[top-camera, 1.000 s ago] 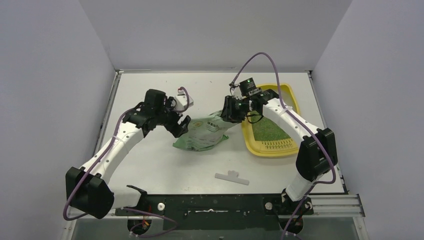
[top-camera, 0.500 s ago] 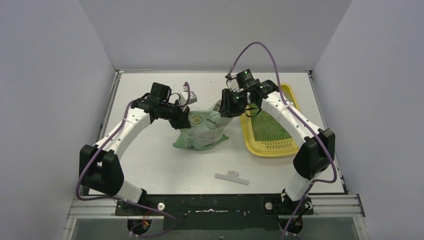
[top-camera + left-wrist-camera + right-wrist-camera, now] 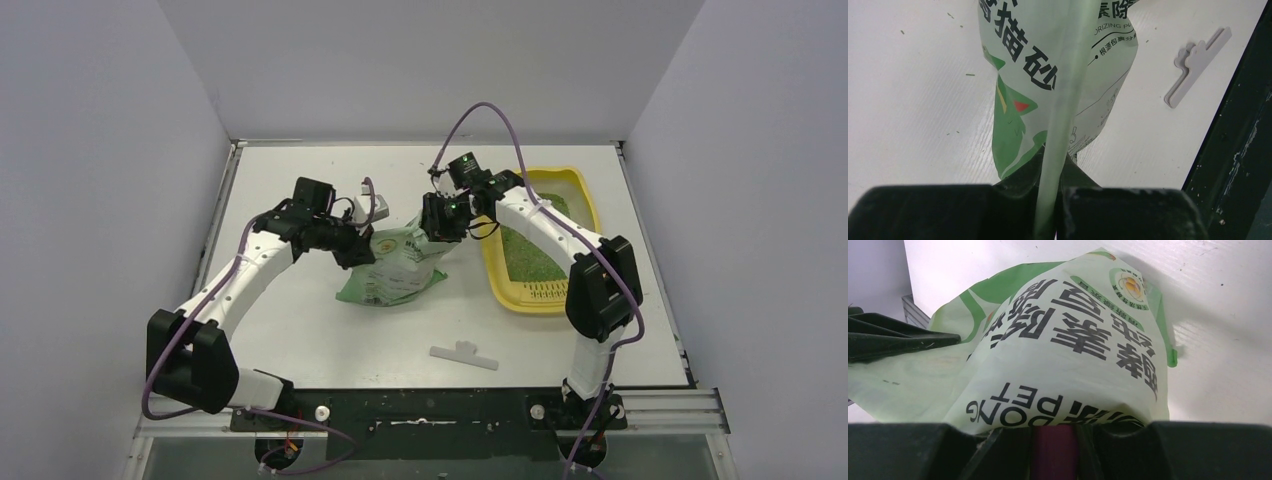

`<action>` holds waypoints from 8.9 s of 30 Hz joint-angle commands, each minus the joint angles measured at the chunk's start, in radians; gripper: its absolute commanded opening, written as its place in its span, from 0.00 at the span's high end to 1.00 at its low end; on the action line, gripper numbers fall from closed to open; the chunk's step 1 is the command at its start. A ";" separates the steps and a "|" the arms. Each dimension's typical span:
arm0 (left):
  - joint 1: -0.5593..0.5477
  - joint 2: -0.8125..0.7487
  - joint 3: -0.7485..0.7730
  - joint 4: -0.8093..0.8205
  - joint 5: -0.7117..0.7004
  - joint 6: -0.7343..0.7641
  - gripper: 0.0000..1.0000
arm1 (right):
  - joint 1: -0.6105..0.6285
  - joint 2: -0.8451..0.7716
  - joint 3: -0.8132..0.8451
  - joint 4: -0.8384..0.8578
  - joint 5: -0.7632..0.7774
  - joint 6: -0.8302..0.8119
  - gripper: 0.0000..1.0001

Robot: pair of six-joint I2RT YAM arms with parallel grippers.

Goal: Fill the litter box with clean litter
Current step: 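Scoop the cat litter from the cat litter bag.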

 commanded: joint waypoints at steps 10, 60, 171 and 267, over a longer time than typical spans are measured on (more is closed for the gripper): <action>-0.011 -0.044 0.008 0.132 0.125 0.013 1.00 | 0.012 -0.017 0.069 -0.202 0.228 -0.045 1.00; 0.136 0.057 -0.424 0.586 -0.225 -1.189 0.66 | -0.047 -0.135 -0.252 0.081 -0.029 0.017 1.00; 0.062 -0.207 0.088 0.081 0.162 -0.043 0.11 | -0.037 -0.183 -0.722 1.293 -0.294 0.772 1.00; -0.166 -0.380 -0.139 0.078 -0.046 0.174 1.00 | -0.376 -0.818 -1.207 1.476 -0.229 1.151 1.00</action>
